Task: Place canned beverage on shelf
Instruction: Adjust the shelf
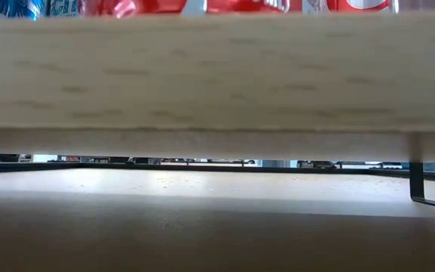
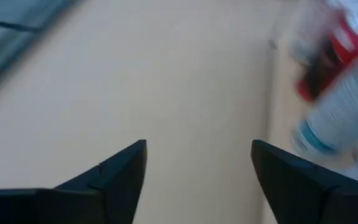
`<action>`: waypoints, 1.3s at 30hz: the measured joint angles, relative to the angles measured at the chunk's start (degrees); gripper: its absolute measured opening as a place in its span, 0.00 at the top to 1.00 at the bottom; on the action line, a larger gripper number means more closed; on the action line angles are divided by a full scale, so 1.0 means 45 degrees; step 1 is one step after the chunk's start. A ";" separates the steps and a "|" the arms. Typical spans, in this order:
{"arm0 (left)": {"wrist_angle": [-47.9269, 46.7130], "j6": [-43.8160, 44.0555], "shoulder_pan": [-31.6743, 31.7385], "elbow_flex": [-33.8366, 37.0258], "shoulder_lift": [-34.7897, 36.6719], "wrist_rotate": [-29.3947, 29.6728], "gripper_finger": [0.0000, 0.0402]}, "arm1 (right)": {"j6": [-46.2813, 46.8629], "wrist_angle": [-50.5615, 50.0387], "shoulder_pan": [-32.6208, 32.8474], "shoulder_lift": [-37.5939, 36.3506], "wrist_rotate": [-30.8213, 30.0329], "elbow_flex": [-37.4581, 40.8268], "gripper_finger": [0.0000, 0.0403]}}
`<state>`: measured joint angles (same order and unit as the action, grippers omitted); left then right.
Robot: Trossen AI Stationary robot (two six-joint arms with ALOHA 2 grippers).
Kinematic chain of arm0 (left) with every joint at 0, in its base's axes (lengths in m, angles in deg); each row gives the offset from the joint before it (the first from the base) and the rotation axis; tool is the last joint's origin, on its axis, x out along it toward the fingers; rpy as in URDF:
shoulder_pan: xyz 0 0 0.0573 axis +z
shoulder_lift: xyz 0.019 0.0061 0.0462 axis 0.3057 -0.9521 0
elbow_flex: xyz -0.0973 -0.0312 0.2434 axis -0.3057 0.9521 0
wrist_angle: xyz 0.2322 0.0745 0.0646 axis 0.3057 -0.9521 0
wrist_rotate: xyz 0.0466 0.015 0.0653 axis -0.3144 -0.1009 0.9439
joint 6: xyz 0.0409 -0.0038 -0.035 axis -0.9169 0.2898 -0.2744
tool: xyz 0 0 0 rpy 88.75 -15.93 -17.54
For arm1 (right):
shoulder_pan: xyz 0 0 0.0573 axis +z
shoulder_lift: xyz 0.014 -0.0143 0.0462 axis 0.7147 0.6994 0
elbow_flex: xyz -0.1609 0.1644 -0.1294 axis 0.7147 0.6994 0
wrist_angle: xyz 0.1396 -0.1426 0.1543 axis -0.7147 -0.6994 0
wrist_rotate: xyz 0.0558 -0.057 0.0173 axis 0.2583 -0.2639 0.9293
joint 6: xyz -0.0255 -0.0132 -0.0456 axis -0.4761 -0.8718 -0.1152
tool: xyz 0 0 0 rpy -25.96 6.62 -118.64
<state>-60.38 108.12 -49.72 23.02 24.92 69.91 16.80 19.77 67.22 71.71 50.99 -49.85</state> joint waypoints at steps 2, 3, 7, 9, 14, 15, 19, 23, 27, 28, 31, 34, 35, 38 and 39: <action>0.1200 -0.0646 0.0015 0.0980 -0.0074 -0.1002 0.36 | 0.0004 0.0044 0.0000 0.0014 -0.0012 0.0013 0.95; 0.1345 -0.0861 0.0015 0.1245 -0.0139 -0.1355 0.38 | 0.0062 0.0073 0.0000 0.0014 -0.0013 0.0013 0.95; 0.0711 -0.0935 0.0019 0.1336 -0.0408 -0.1732 0.49 | 0.0197 0.0237 0.0000 -0.0011 -0.0023 0.0013 0.95; 0.0787 -0.1005 0.0024 0.1325 -0.0437 -0.2526 0.54 | 0.0207 0.0255 0.0000 -0.0015 -0.0023 0.0013 0.95; 0.1718 -0.1422 -0.0141 0.1297 -0.0437 -0.4669 0.68 | 0.0139 0.0242 0.0000 -0.0010 -0.0023 0.0013 0.95; 0.1776 -0.1417 -0.0187 0.1297 -0.0433 -0.4736 0.71 | 0.0139 0.0238 0.0000 -0.0010 -0.0023 0.0013 0.95; 0.1844 -0.1288 -0.0253 0.1297 -0.0432 -0.4744 0.80 | 0.0139 0.0238 0.0000 -0.0005 -0.0021 0.0013 0.95; 0.1995 -0.1059 -0.0248 0.1297 -0.0432 -0.5170 0.87 | 0.0223 0.0238 0.0000 -0.0005 -0.0018 0.0013 0.95; 0.2124 -0.0771 -0.0248 0.1297 -0.0437 -0.5431 0.92 | 0.0246 0.0238 0.0000 -0.0005 -0.0018 0.0013 0.95; 0.2169 -0.0730 -0.0254 0.1297 -0.0437 -0.5507 0.93 | 0.0246 0.0238 0.0000 -0.0005 -0.0018 0.0013 0.95; 0.2330 -0.0601 -0.0429 0.1297 -0.0452 -0.5546 0.97 | 0.0246 0.0238 0.0000 -0.0005 -0.0018 0.0013 0.95; 0.2793 -0.0658 -0.0707 0.1298 -0.0632 -0.5606 0.99 | 0.0246 0.0238 0.0000 -0.0005 -0.0017 0.0013 0.95; 0.2974 -0.0714 -0.0787 0.1300 -0.0686 -0.5620 1.00 | 0.0249 0.0239 0.0000 -0.0005 -0.0015 0.0013 0.95; 0.3226 -0.1044 -0.0850 0.1297 -0.0772 -0.5460 0.99 | 0.0241 0.0258 0.0000 -0.0005 -0.0013 0.0013 0.95; 0.3198 -0.1264 -0.0829 0.1268 -0.0748 -0.5259 1.00 | 0.0241 0.0267 0.0000 -0.0005 -0.0017 0.0013 0.95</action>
<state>-45.99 102.43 -53.45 28.73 21.55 46.24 17.88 20.97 67.22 71.68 50.91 -49.79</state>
